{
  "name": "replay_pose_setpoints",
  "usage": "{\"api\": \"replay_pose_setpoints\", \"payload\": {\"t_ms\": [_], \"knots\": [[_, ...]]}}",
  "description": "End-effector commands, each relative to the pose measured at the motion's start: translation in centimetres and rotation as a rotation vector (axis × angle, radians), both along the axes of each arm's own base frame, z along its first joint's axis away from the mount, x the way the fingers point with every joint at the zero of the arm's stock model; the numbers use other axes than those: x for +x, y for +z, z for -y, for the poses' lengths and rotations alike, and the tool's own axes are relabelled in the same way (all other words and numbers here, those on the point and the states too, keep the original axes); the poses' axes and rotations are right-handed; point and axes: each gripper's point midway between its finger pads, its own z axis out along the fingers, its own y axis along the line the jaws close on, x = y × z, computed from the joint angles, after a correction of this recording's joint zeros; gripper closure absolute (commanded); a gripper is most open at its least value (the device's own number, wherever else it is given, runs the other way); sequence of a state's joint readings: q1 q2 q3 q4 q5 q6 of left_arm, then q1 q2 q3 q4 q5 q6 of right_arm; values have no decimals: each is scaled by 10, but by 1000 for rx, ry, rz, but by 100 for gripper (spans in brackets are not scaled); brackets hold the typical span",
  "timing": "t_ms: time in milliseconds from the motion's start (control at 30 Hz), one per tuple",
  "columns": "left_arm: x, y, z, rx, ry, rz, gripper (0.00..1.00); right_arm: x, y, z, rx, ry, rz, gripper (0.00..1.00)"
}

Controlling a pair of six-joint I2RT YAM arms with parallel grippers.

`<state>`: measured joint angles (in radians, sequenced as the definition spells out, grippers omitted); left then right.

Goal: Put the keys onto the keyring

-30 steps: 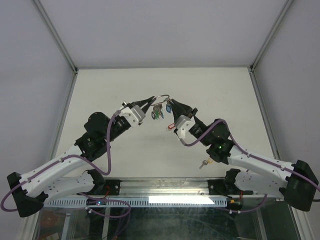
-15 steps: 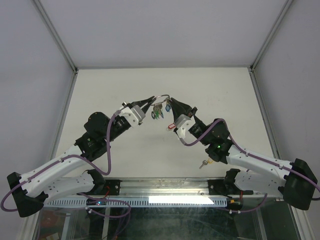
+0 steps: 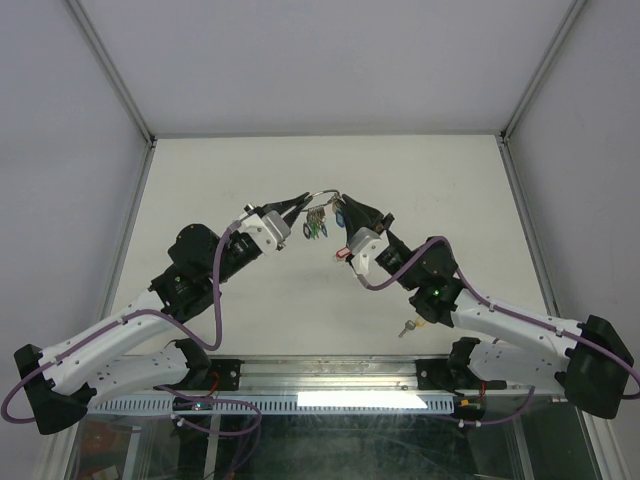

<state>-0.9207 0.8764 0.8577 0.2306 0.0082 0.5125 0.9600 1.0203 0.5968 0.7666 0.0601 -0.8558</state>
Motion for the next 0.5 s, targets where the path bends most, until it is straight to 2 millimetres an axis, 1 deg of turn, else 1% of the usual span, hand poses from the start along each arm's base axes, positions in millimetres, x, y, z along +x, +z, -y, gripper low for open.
{"api": "replay_pose_setpoints", "payload": {"t_ms": [0,467], "knots": [[-9,47,-9,-105,-16,85,100,-2,38,5,96,-11,62,82],[-9,47,-8,-103,-20,83,100,-3,46,12,118,-30,81,84]]}}
